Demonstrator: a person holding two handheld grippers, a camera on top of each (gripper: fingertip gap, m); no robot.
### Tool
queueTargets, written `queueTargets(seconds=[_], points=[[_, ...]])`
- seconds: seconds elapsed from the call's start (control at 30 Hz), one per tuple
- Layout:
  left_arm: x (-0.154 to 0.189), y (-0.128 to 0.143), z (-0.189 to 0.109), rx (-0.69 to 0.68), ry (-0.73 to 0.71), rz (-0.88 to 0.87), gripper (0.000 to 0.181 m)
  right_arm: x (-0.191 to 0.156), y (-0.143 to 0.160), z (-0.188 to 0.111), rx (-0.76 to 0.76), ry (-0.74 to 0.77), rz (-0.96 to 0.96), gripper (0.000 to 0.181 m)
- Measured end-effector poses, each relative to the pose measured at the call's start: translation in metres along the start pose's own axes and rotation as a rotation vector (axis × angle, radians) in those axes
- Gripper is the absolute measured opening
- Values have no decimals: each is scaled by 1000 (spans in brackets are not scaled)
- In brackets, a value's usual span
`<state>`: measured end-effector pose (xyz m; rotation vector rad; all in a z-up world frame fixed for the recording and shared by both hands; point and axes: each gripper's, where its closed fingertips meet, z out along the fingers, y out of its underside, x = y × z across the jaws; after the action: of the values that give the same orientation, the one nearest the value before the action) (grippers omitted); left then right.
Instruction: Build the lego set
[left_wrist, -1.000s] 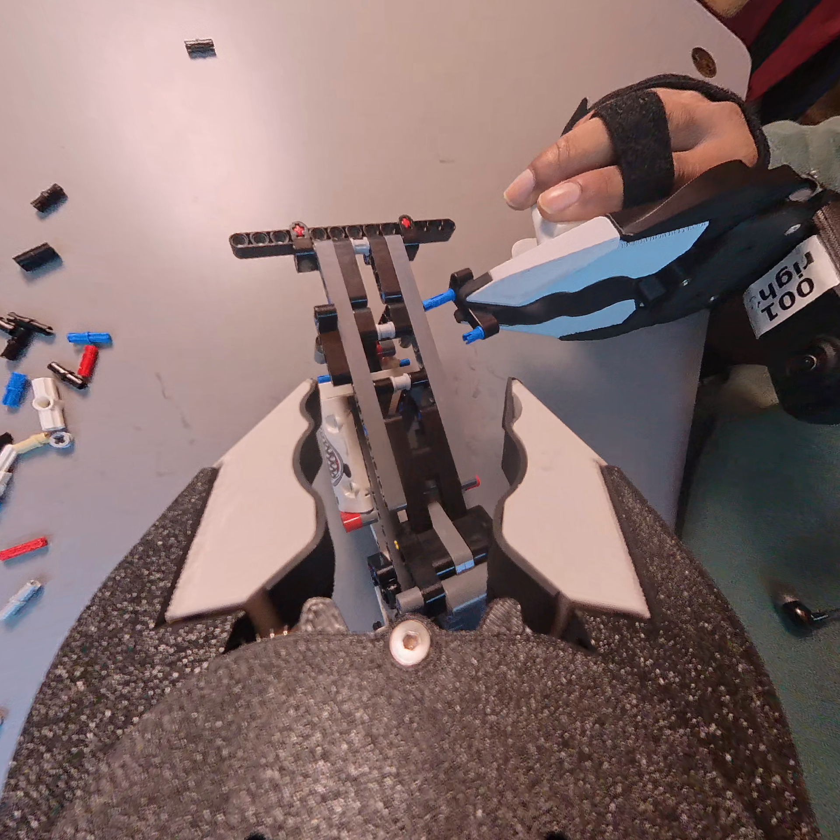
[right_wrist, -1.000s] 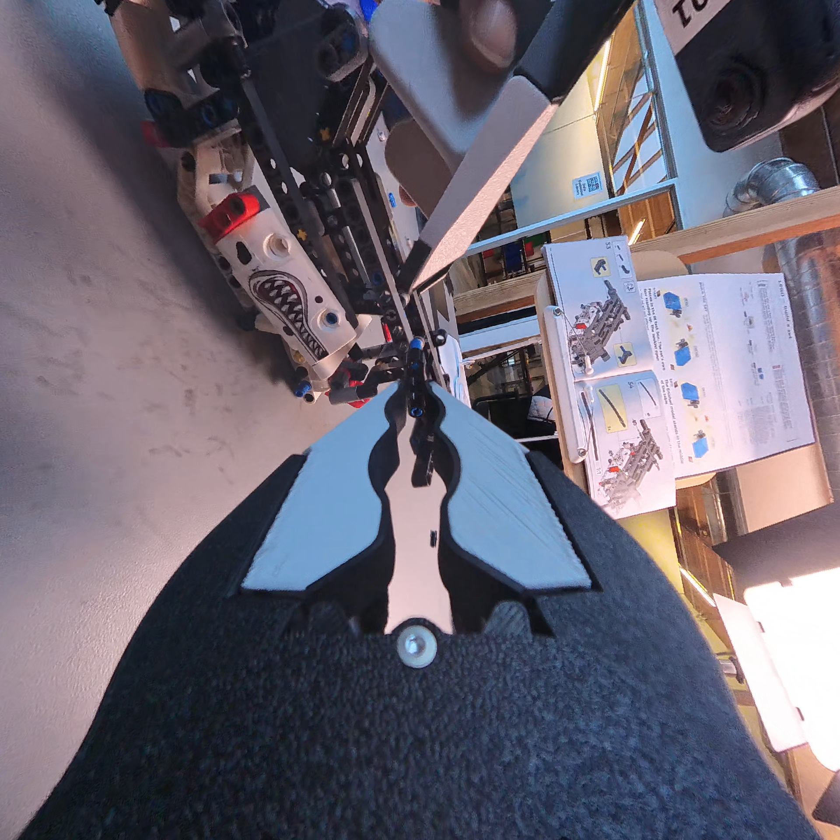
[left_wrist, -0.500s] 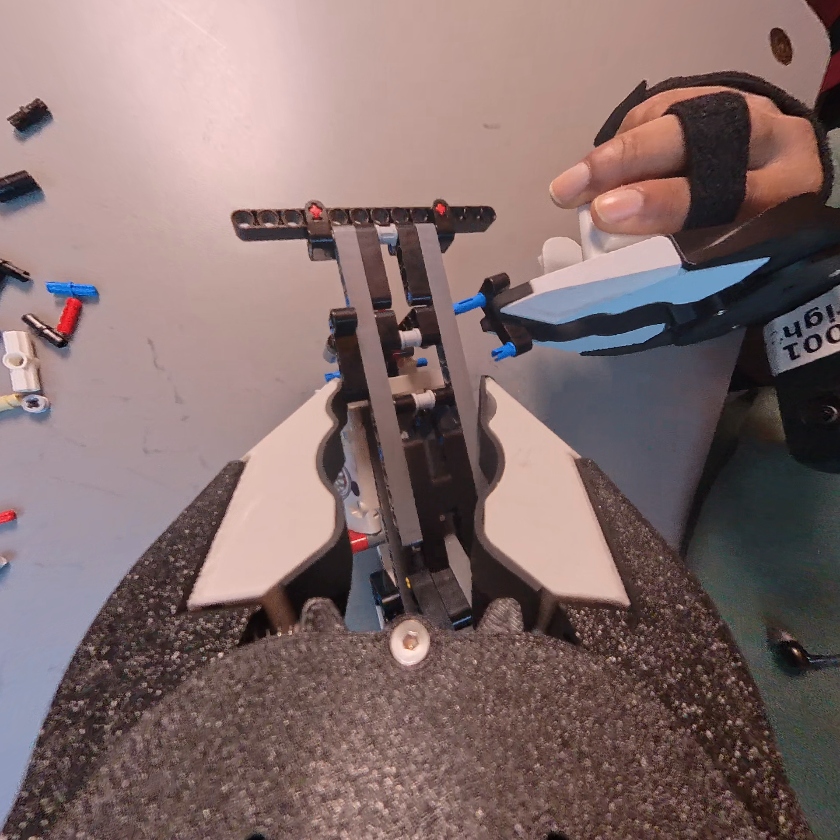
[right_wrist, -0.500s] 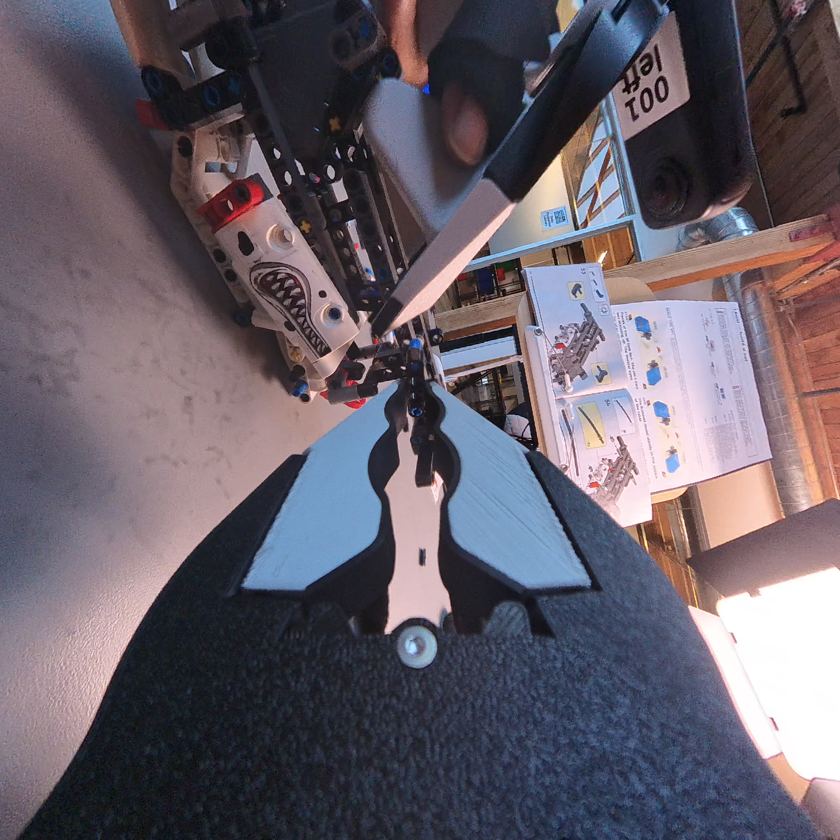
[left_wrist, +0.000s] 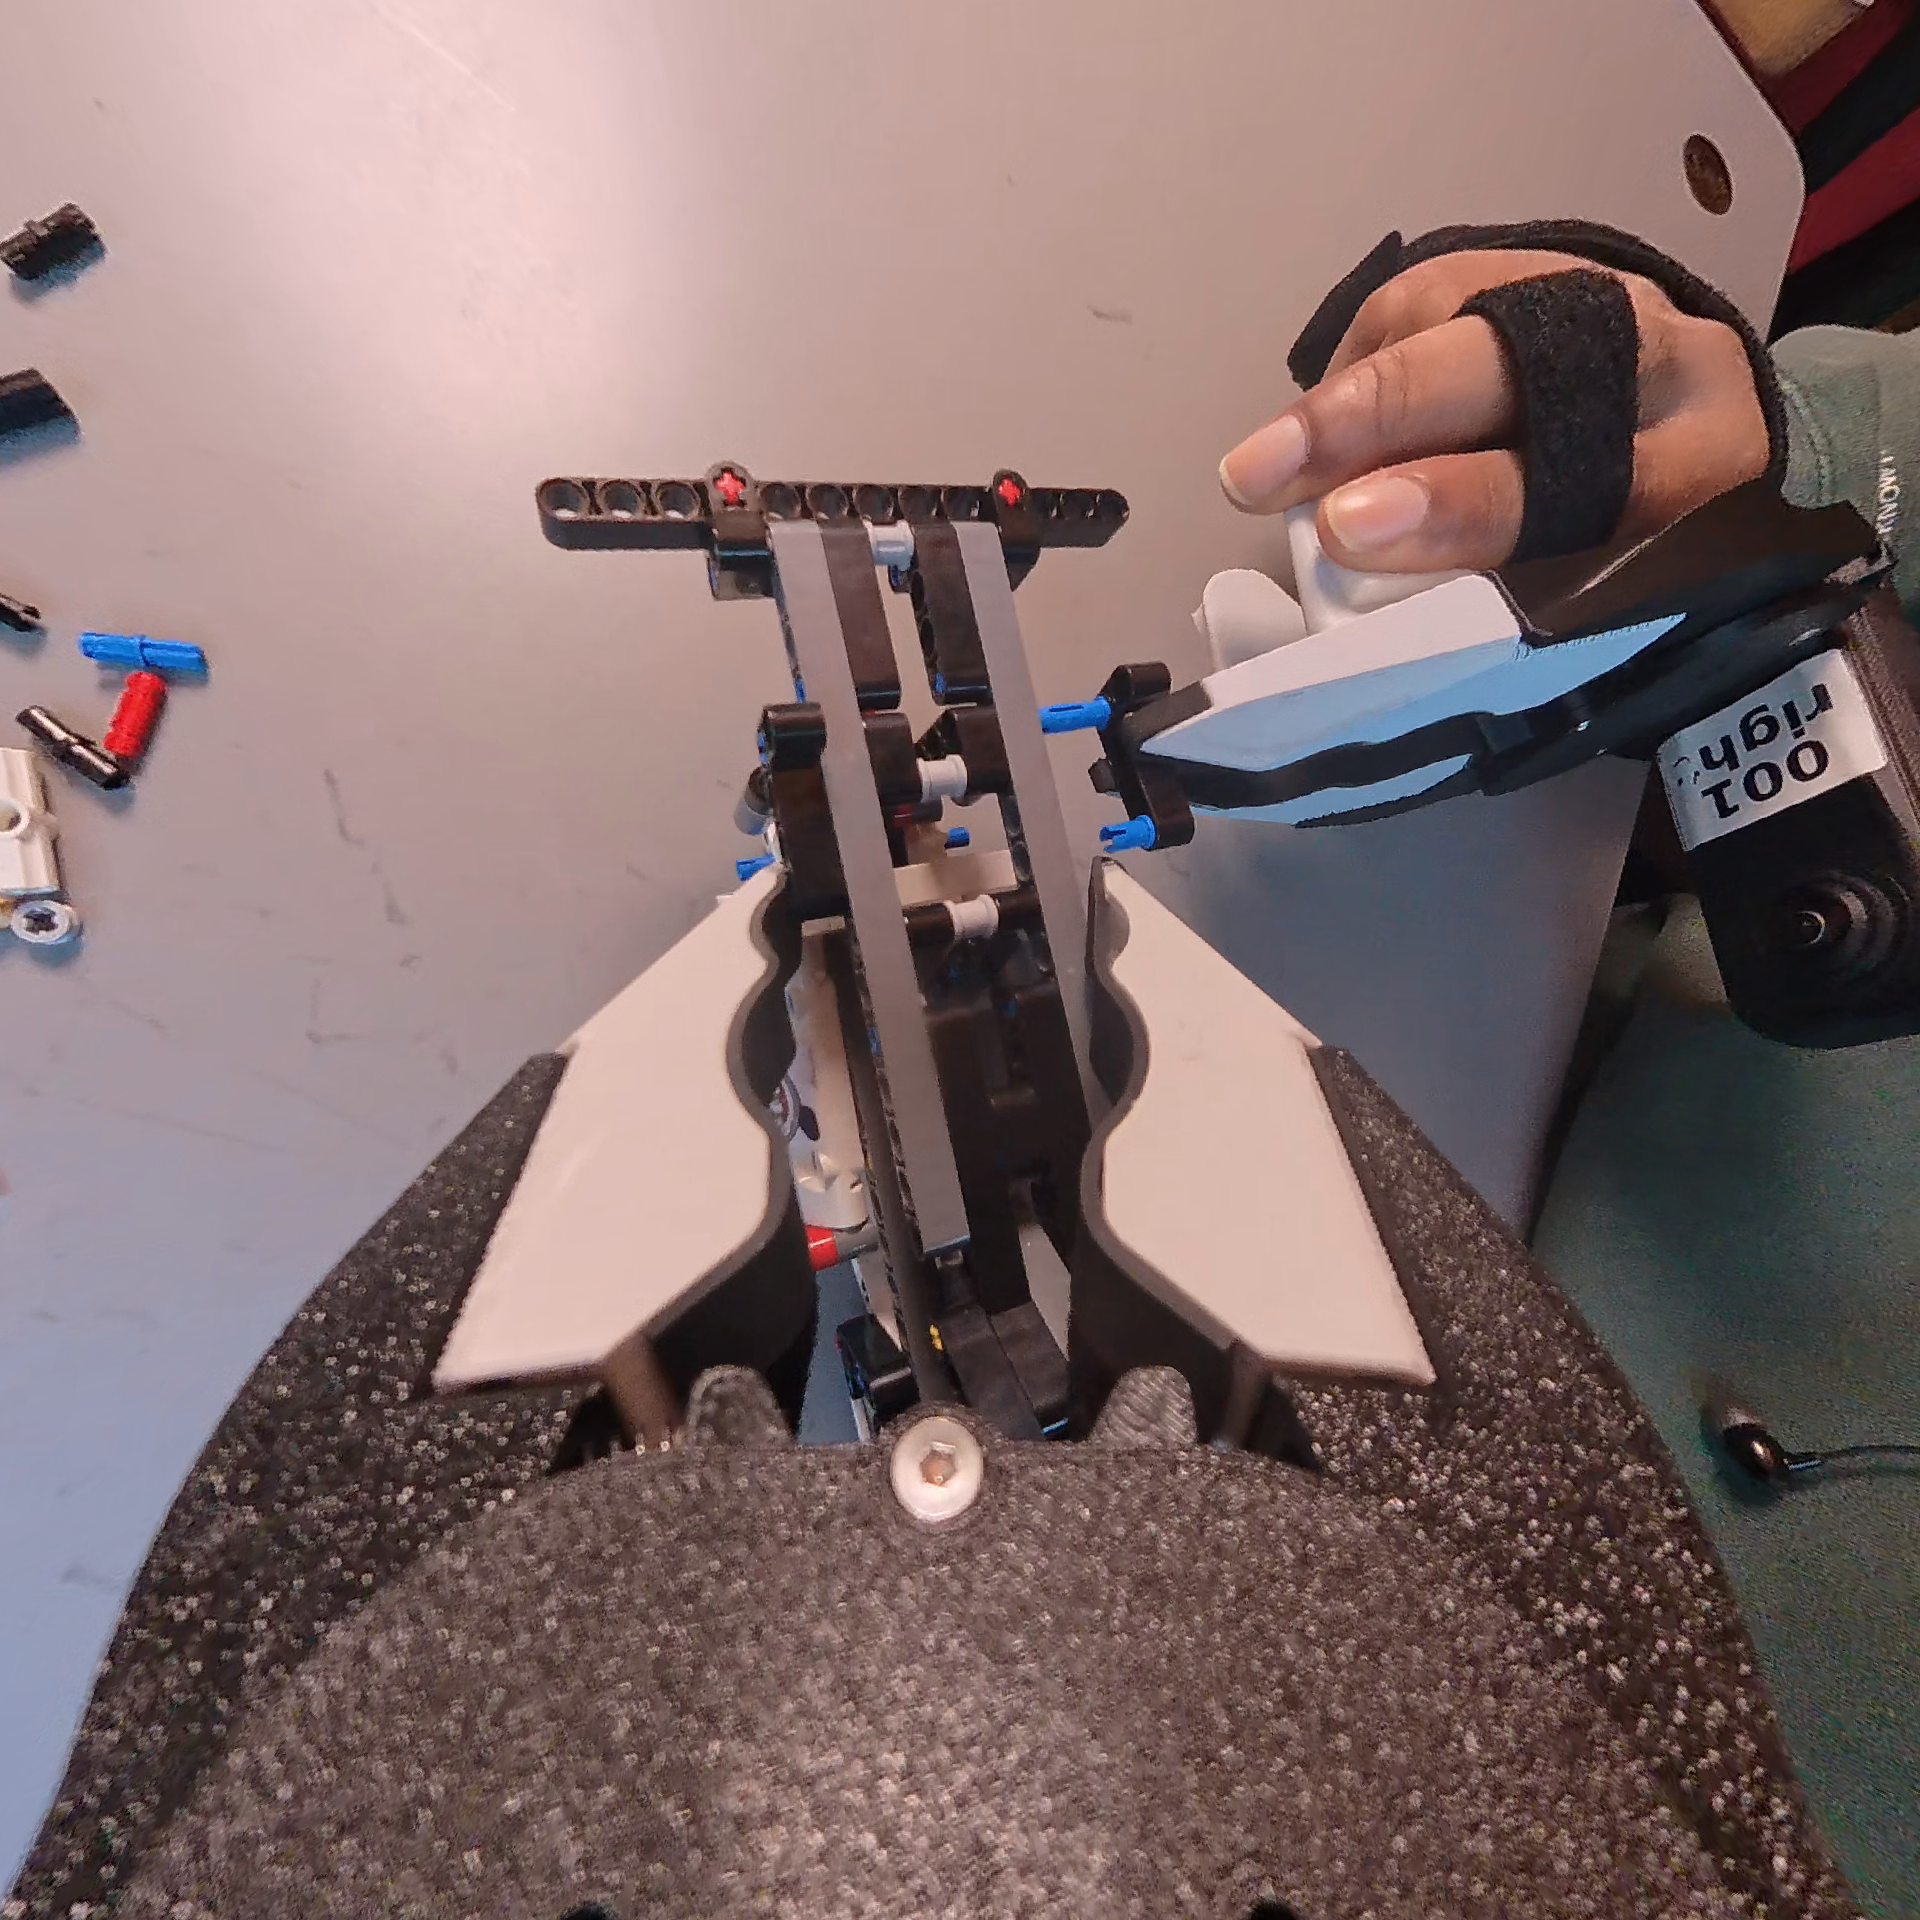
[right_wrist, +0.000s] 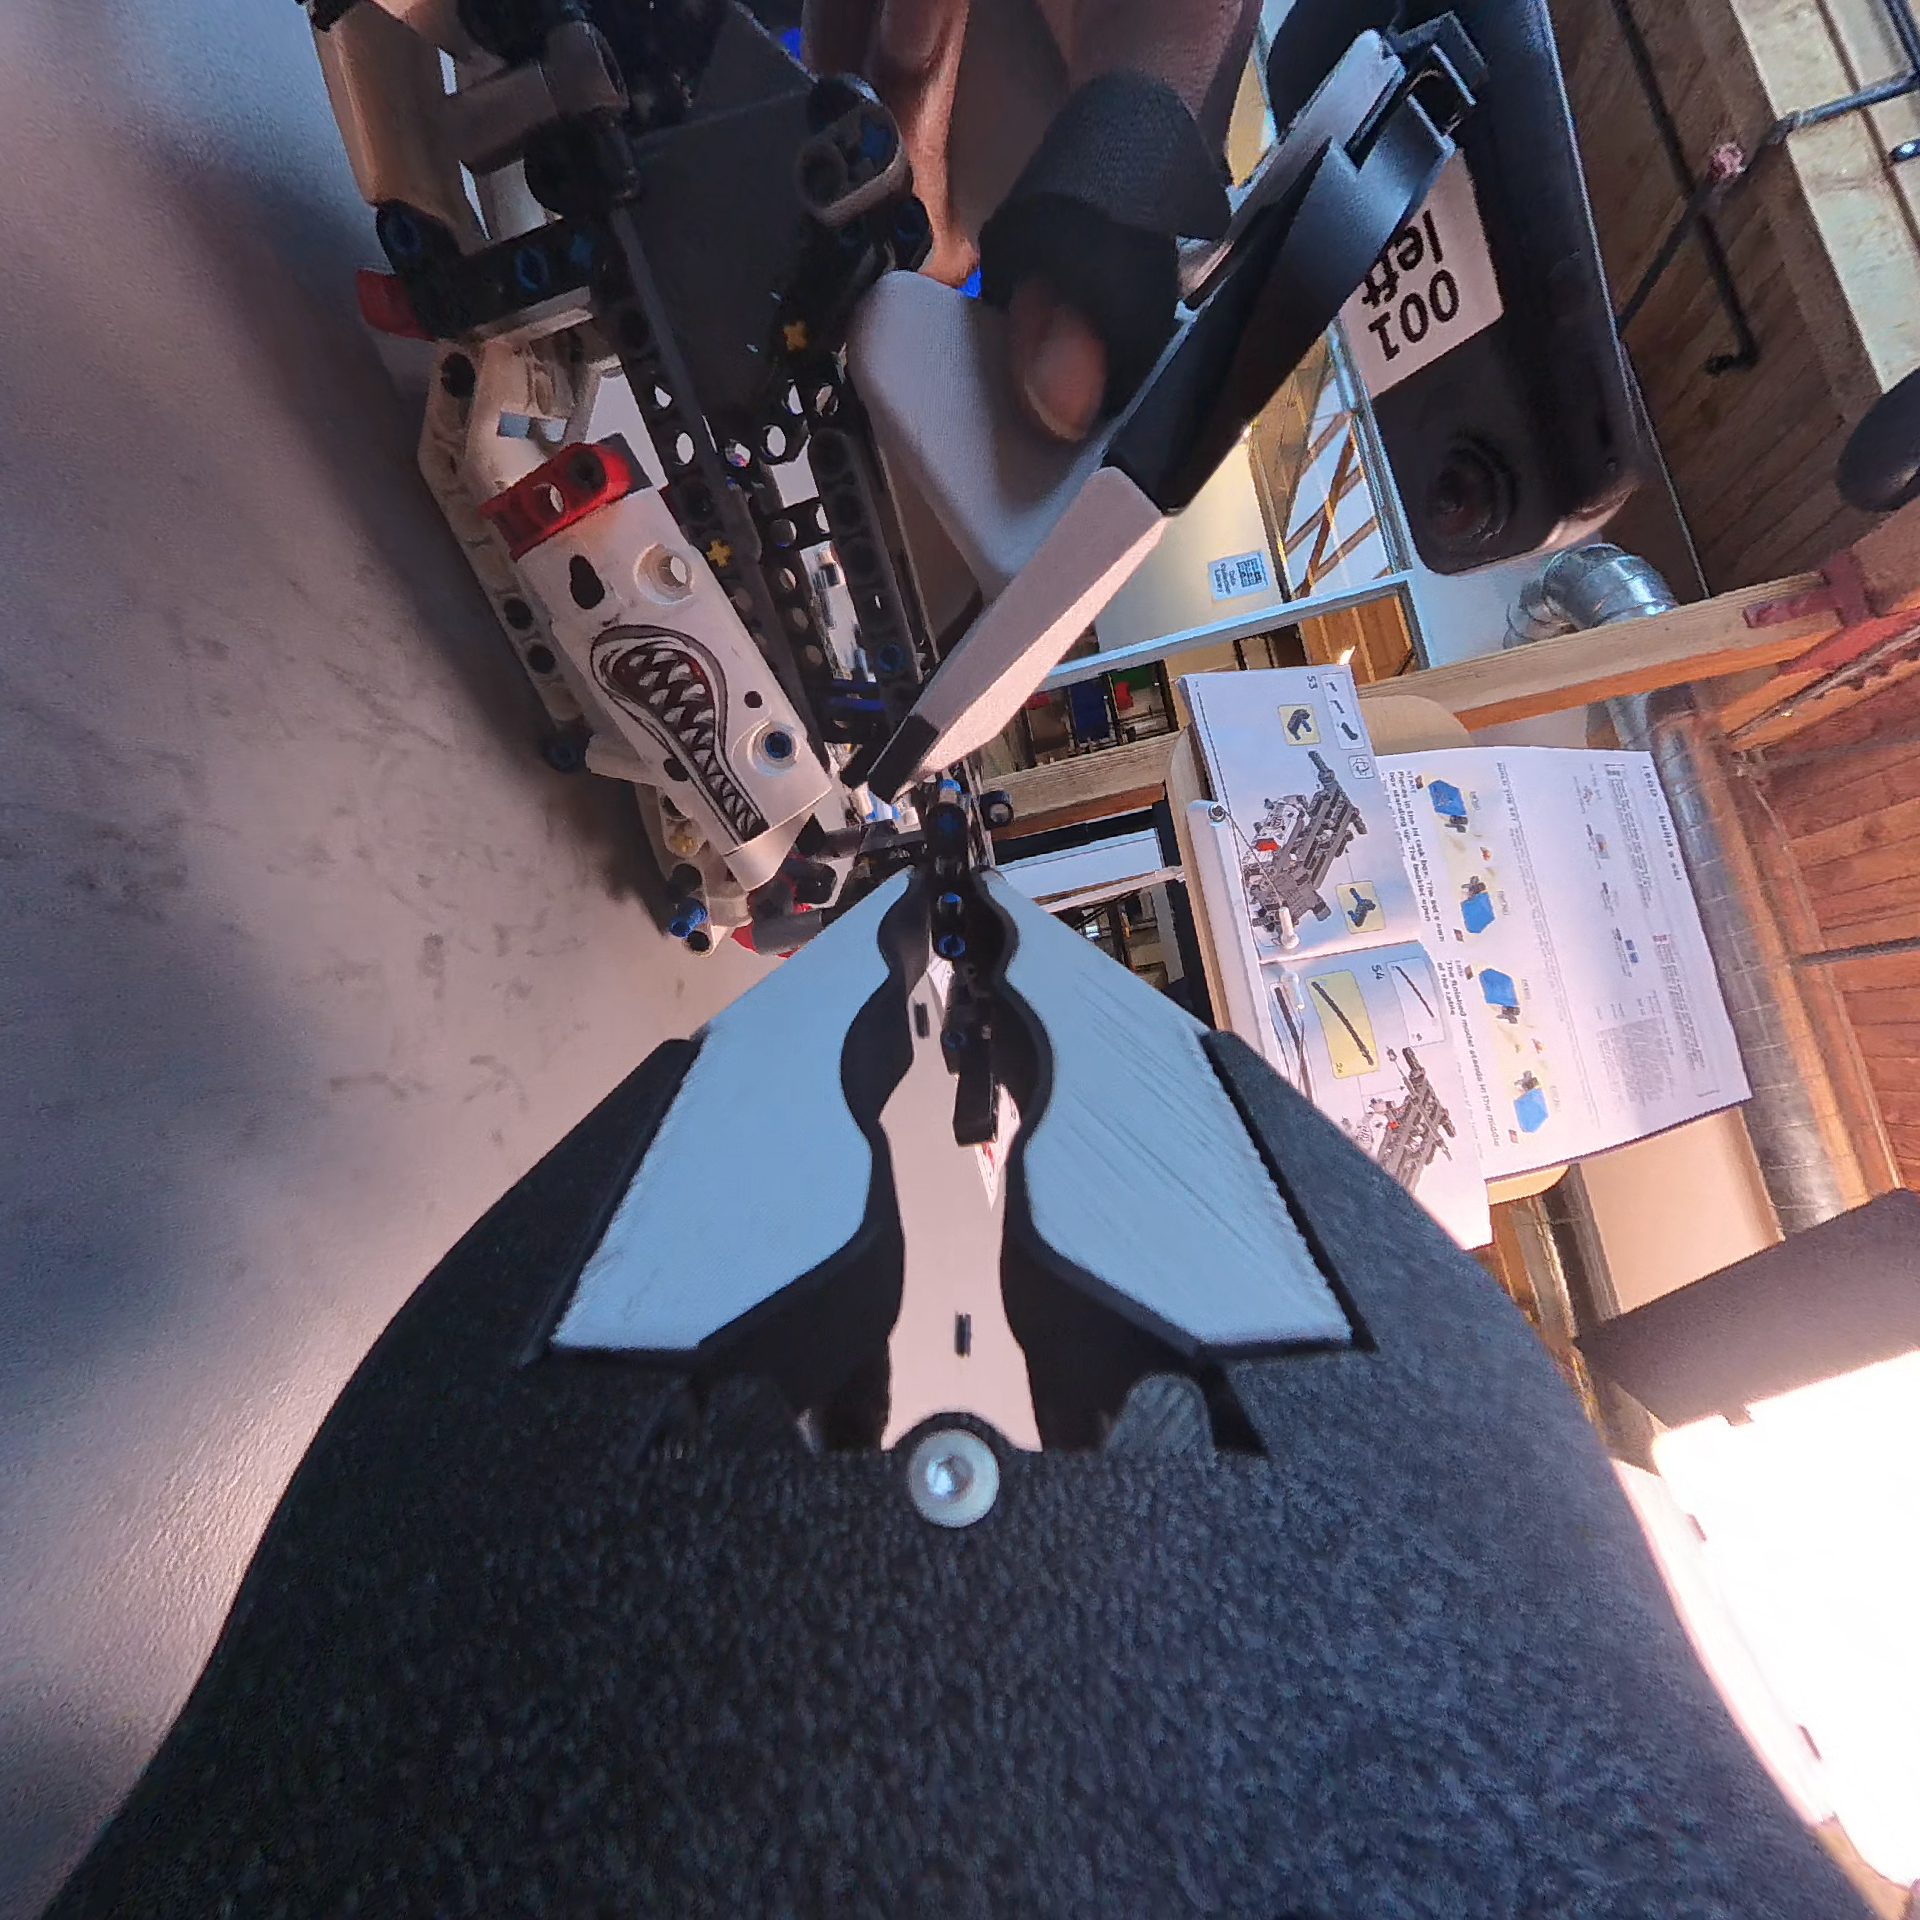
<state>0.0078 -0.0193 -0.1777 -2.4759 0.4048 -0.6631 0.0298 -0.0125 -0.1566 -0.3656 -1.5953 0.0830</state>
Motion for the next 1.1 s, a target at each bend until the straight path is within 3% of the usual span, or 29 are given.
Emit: queueTargets(seconds=[0.23,0.63,1.1], points=[[-1,0,-3,23,33,-7,53,0,-1,1,86,-39,27,6],[-4,2,-9,53,101,-29,51,-2,-13,5,226,-58,-92,6],[-6,0,-13,84,265,-102,49,-2,-20,10,330,-48,-71,6]])
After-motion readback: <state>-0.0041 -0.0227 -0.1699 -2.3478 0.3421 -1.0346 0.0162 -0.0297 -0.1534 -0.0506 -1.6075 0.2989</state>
